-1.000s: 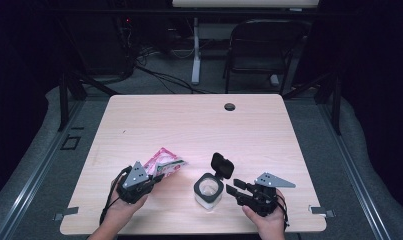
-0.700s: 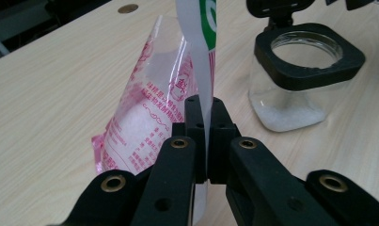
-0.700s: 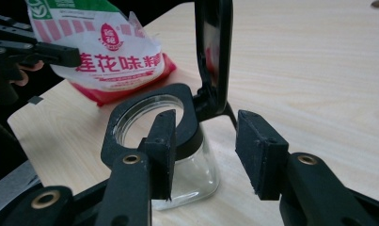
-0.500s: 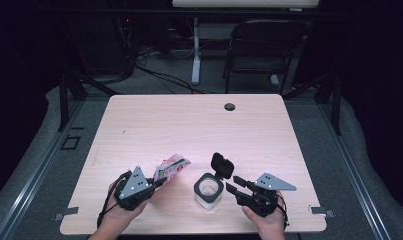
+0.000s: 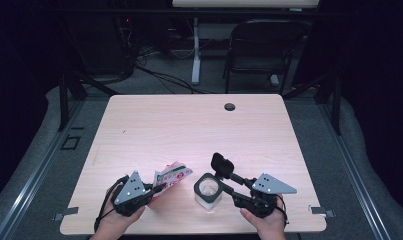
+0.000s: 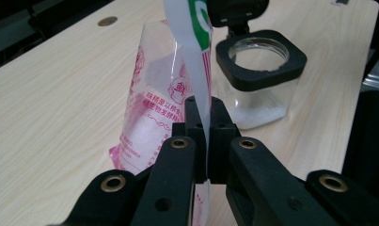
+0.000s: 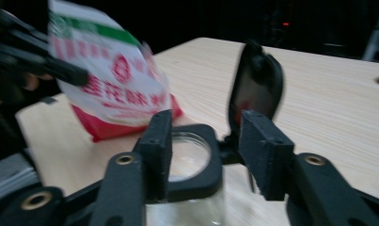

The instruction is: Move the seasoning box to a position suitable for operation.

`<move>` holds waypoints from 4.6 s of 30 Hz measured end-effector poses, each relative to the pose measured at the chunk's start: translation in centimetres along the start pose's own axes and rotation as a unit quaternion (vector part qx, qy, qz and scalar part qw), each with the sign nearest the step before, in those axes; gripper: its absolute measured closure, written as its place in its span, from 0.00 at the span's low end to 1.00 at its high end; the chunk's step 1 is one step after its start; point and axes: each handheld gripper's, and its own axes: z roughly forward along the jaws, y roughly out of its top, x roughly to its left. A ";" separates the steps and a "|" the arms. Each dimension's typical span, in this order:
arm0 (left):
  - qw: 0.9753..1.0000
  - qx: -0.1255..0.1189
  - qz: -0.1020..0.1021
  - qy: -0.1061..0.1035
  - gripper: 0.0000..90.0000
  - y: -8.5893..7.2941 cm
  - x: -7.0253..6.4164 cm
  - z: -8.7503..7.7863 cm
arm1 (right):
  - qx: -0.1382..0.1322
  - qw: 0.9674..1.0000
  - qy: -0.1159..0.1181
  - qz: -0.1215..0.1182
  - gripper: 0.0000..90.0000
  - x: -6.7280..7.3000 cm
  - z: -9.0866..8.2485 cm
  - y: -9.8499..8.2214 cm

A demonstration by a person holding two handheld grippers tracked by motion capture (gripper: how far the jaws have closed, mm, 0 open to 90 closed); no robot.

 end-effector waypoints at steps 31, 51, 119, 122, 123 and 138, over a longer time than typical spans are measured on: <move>1.000 0.017 0.015 -0.006 1.00 -1.4 -1.1 -0.2 | 0.064 0.980 0.164 -0.096 0.55 4.2 10.2 3.4; 1.000 -0.008 -0.009 0.001 1.00 -1.2 -0.1 -1.2 | 0.108 0.970 0.182 -0.116 0.99 5.3 11.1 2.9; 0.991 0.103 -0.087 0.025 0.41 -7.5 1.5 5.5 | 0.082 0.981 0.163 -0.067 1.00 4.8 10.9 3.6; 0.990 0.102 -0.088 0.029 0.41 -7.5 1.4 5.6 | 0.082 0.981 0.166 -0.064 1.00 4.8 10.9 3.5; 0.990 0.103 -0.089 0.027 0.41 -7.5 1.5 5.6 | 0.082 0.981 0.166 -0.063 1.00 4.7 10.9 3.5; 0.989 0.101 -0.104 0.024 0.49 -7.5 1.8 5.7 | 0.076 0.981 0.166 -0.059 1.00 4.9 10.8 3.6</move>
